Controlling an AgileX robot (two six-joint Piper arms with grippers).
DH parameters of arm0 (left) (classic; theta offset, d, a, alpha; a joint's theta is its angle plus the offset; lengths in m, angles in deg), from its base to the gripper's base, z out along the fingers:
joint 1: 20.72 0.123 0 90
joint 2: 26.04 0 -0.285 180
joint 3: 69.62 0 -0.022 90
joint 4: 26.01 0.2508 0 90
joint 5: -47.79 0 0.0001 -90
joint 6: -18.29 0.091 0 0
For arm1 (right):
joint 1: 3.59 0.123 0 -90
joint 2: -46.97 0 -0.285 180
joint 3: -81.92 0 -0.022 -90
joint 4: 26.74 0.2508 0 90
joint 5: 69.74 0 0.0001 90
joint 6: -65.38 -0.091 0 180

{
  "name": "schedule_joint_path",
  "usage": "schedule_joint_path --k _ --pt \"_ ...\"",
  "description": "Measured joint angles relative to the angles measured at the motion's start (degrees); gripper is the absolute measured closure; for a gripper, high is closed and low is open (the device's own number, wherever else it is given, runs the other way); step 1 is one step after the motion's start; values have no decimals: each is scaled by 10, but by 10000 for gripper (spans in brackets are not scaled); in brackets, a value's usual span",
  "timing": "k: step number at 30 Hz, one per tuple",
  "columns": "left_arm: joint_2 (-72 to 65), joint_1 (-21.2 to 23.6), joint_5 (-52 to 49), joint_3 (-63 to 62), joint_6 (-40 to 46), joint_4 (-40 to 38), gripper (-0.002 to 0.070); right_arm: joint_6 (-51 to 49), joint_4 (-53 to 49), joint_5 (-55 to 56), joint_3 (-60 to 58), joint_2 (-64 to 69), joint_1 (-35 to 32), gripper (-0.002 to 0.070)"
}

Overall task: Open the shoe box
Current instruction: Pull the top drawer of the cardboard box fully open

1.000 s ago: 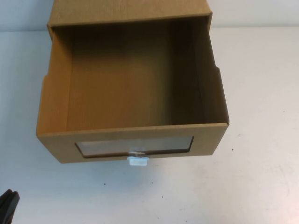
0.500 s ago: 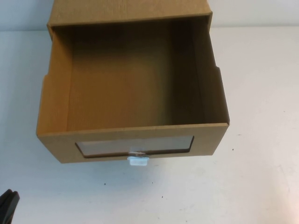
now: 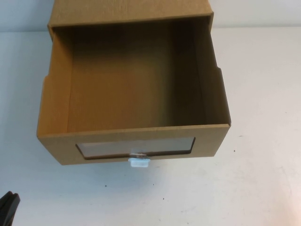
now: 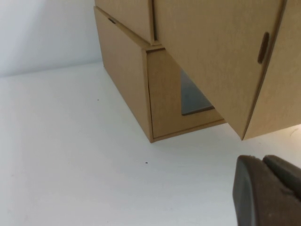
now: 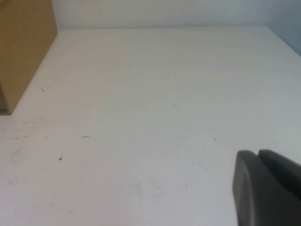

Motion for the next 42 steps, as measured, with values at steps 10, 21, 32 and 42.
schedule_joint_path --k 10,21,32,42 --pt "0 0 0 0 0 0 680 149 114 -5 0 0 0 690" --pt "0 0 0 0 0 0 680 233 173 -53 0 0 0 690" --pt "0 0 0 0 0 0 680 236 175 -54 0 0 0 690" --pt "0 0 0 0 0 0 680 236 175 -54 0 0 0 690"
